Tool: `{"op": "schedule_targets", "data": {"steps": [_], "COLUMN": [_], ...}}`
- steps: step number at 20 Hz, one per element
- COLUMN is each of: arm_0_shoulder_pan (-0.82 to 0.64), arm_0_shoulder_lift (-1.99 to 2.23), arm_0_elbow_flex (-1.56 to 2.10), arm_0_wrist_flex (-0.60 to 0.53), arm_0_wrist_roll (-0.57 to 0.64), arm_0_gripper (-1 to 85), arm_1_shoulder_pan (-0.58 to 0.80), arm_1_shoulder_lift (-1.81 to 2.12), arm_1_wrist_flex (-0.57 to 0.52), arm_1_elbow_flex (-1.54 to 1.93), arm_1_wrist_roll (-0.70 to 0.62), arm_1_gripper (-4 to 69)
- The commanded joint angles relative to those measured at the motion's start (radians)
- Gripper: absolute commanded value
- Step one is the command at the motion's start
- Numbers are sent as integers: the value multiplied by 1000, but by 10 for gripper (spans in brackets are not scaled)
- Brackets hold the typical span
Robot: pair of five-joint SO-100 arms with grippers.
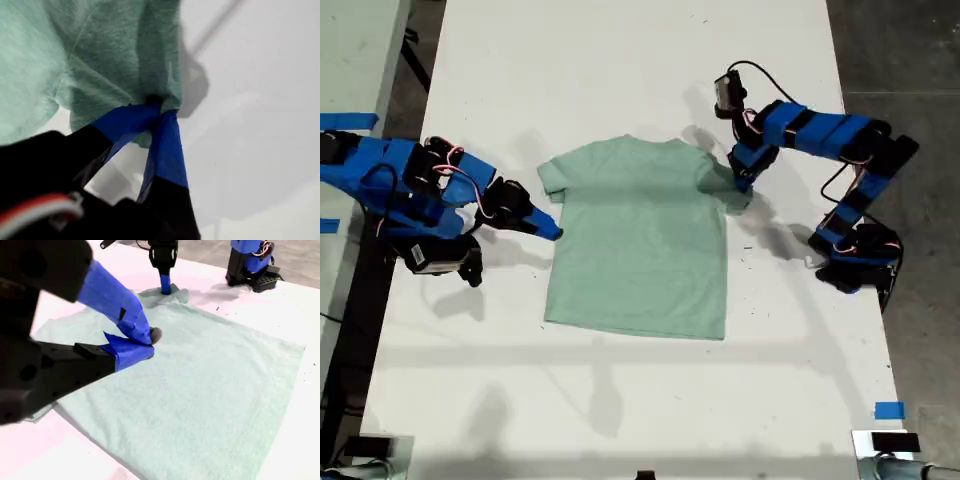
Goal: Fold tshirt
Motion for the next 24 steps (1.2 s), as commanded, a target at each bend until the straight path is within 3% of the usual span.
{"op": "schedule_targets", "data": {"steps": [1, 10, 18, 21, 24], "arm_0_shoulder_pan": [-20, -18, -15, -15, -15], "arm_0_shoulder_lift": [26, 25, 14, 14, 12], "arm_0_elbow_flex": [-11, -9, -8, -8, -8], "arm_0_wrist_flex": [-6, -12, -29, -31, -32], "arm_0_wrist_roll": [-9, -9, -9, -9, -9], "arm_0_gripper": [0, 0, 0, 0, 0], "arm_1_shoulder_pan": [0, -190, -417, -454, -466], "arm_1_shoulder_lift": [11, 150, -227, -423, -494], "arm_1_wrist_flex": [32, 379, 350, 345, 270], "arm_1_elbow_flex": [-80, -468, -976, -1190, -1212], "arm_1_wrist_roll": [-8, 156, 331, 360, 377], "arm_1_gripper": [-11, -11, -11, -11, -11]}}
